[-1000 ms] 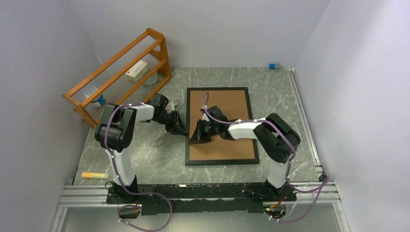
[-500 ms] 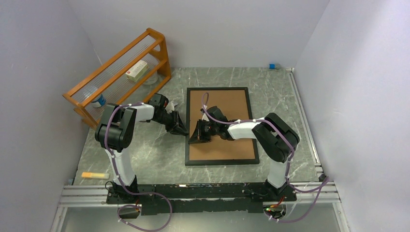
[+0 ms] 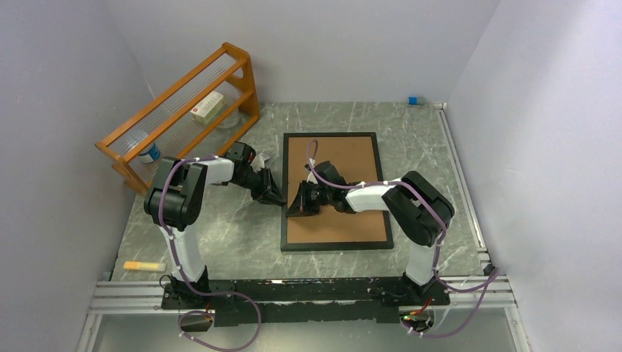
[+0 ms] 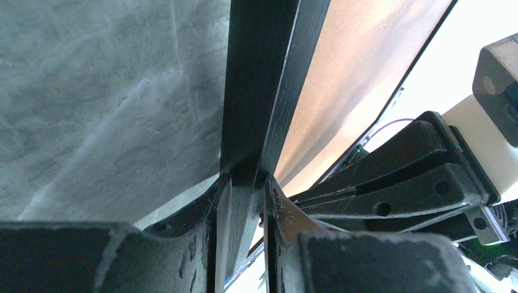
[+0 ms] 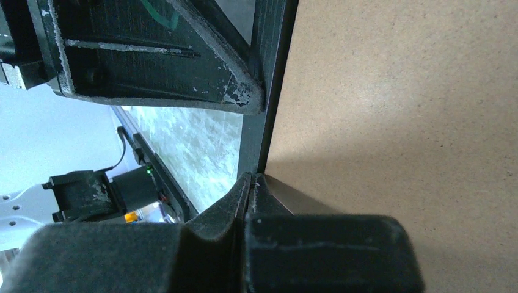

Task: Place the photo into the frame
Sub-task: Install the photo frame at the center of the board.

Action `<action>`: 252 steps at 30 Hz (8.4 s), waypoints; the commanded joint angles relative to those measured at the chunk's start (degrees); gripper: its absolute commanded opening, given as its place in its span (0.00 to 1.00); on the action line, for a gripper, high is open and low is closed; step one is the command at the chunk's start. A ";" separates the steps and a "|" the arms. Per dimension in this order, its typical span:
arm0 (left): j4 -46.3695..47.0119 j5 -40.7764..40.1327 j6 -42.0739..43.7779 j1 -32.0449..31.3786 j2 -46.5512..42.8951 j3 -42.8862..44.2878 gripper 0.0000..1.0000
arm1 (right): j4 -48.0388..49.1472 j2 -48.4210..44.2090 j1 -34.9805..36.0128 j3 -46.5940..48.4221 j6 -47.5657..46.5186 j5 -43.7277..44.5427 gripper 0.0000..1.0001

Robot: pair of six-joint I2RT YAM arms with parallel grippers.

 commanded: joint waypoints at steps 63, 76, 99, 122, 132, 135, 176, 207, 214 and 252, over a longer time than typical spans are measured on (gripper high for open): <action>-5.61 -14.78 3.83 -1.74 5.50 -3.17 0.15 | -0.42 0.12 0.16 -5.89 -2.00 9.41 0.00; -5.65 -14.78 3.83 -1.79 5.67 -2.99 0.14 | 0.44 1.51 -0.60 -6.89 -2.71 7.28 0.00; -6.75 -15.66 4.27 -1.82 5.75 -2.28 0.14 | -4.46 2.09 -2.30 -10.65 -7.54 10.63 0.00; -1.63 -11.10 3.14 -1.11 -0.55 5.39 0.51 | -16.85 -2.63 -11.23 18.66 -9.71 8.24 0.12; -0.10 -15.56 1.66 1.16 6.41 15.84 0.49 | -9.86 15.91 -14.87 37.83 -4.60 -1.83 0.14; 2.09 -13.50 0.96 1.59 9.76 18.45 0.42 | -7.00 20.15 -15.03 41.98 -2.93 -4.31 0.02; -9.78 -16.99 9.19 1.86 18.59 23.30 0.18 | -14.48 36.65 -19.30 50.73 -2.09 -8.03 0.00; -10.35 -17.45 9.36 1.99 18.77 23.29 0.17 | -6.54 37.58 -17.73 56.70 2.51 -9.72 0.00; -10.64 -17.50 9.43 2.04 18.94 23.52 0.16 | -10.89 37.43 -17.73 56.18 1.42 -8.73 0.00; -10.88 -18.55 9.44 2.83 18.37 22.89 0.14 | -30.68 36.09 -20.51 49.92 -8.94 5.27 0.00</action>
